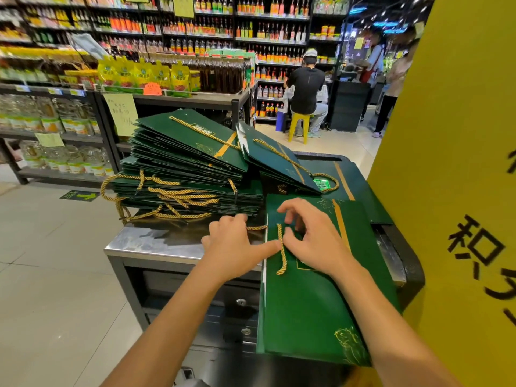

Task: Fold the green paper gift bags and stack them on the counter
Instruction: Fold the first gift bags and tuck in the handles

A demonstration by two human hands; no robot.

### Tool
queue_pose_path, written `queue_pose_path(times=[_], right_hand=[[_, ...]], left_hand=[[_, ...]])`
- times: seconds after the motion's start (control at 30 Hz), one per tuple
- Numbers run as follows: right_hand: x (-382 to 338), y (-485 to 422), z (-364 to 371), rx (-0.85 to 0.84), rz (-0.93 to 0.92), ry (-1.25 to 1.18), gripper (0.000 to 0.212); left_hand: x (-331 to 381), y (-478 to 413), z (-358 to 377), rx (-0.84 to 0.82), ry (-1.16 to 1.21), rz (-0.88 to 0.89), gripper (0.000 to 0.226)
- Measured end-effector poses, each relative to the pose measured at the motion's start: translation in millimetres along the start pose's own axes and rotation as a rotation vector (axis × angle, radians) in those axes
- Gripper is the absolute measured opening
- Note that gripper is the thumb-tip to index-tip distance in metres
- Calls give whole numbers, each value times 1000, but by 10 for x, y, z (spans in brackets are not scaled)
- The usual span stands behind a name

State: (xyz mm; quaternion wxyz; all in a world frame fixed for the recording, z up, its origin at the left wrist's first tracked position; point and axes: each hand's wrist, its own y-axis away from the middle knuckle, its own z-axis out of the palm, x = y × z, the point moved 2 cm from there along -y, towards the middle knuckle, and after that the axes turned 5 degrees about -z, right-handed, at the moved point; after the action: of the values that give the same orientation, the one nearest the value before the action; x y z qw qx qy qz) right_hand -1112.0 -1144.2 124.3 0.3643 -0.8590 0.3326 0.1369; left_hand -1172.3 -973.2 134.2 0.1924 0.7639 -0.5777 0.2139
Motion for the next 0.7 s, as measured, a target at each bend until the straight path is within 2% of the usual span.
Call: queue_pose_path(times=[0.07,0.17,0.23,0.4,0.47,0.57,0.7], right_hand=[[-5,-2,-7,-22,25,46,34],[-49,-14,-122,-97,84,38,32],[-42,24,-284,-130,170,120,34],[190,455,-674,-102,628,570,54],[234,612,-707,-75,693,619,58],[238,708,-675,-18,728,565,59],[174,729,-654,142,777,351,70]], left_hand=[[-15,28,43,15,-96,14,83],[-42,49,86,43,-67,31,81],[-59,46,99,80,-56,30,79],[-90,99,149,144,-40,55,58],[-85,126,150,161,-24,72,51],[-72,137,150,174,-4,65,47],[-97,100,121,173,97,36,34]])
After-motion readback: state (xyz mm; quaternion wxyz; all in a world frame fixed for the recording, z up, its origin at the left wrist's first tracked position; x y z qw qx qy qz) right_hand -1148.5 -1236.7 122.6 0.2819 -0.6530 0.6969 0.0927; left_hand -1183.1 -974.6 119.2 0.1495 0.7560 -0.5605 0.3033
